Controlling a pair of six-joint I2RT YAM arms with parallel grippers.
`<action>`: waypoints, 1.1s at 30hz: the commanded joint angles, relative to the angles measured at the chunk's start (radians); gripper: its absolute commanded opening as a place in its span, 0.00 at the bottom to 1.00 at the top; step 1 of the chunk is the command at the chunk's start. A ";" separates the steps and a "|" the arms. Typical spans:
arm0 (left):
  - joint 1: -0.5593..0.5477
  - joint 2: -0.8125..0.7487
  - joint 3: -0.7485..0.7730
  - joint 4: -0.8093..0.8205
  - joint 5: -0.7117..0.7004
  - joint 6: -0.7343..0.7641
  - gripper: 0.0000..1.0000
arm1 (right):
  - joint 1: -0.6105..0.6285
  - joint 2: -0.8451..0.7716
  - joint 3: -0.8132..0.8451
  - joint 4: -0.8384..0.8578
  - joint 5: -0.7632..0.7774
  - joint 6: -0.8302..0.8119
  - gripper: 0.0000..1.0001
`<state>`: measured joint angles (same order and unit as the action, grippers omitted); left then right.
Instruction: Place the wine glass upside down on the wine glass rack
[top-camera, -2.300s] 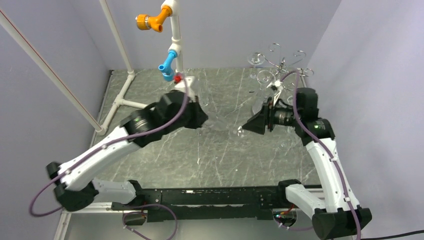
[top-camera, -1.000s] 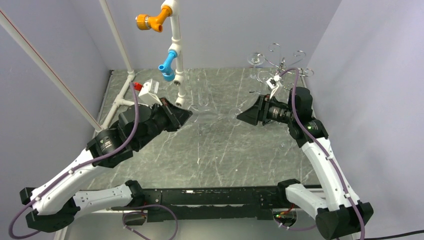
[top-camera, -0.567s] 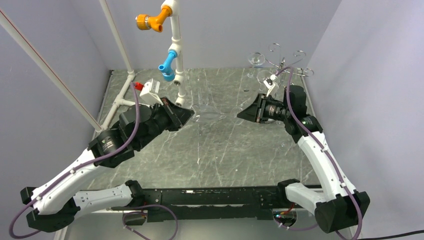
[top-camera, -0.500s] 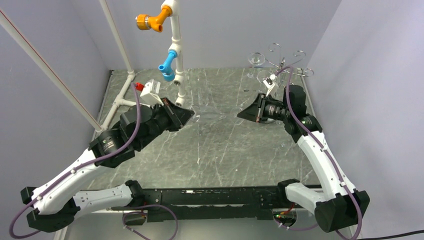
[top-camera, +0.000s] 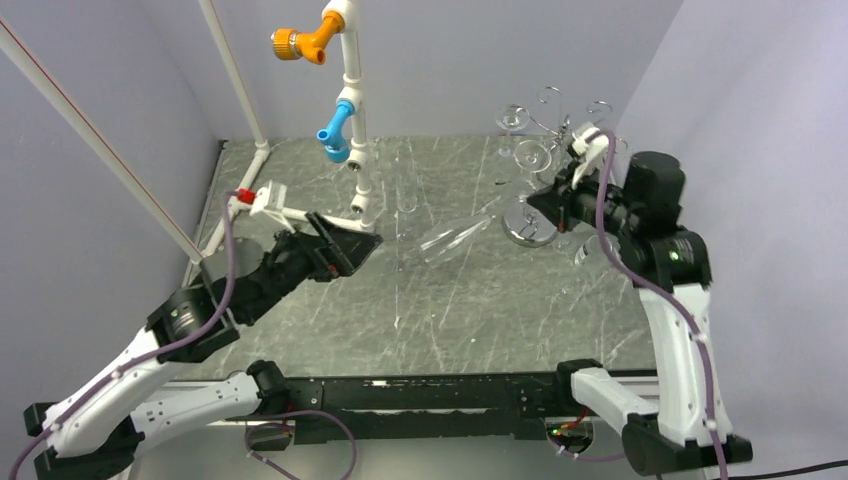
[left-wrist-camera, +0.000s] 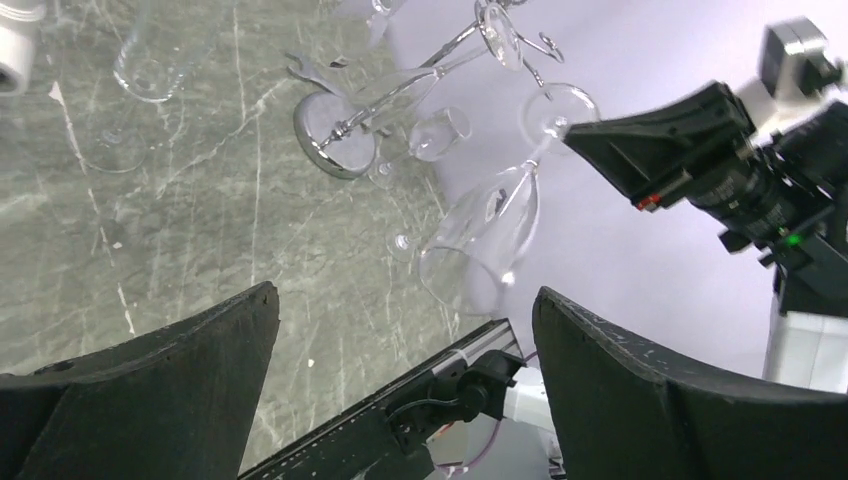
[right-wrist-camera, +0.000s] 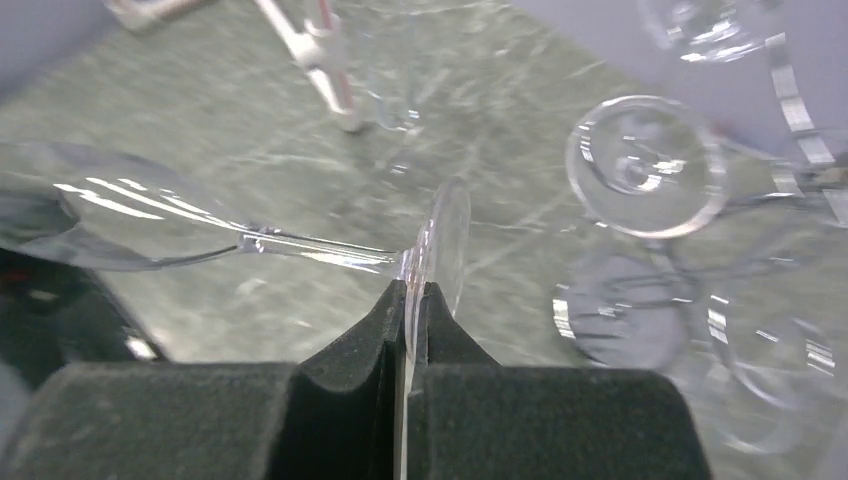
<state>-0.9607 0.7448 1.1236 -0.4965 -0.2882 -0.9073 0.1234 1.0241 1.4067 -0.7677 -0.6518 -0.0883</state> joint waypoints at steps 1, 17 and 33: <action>0.000 -0.094 -0.016 -0.067 -0.051 0.020 0.99 | -0.011 -0.105 0.084 -0.226 0.205 -0.503 0.00; 0.000 -0.116 -0.028 -0.110 -0.095 0.074 0.99 | -0.178 -0.083 -0.009 0.030 0.601 -0.928 0.00; 0.002 -0.113 -0.072 -0.060 -0.074 0.070 1.00 | -0.258 0.116 0.056 0.211 0.496 -0.889 0.00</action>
<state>-0.9607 0.6197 1.0428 -0.6003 -0.3779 -0.8543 -0.1307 1.1069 1.4036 -0.6971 -0.1127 -0.9771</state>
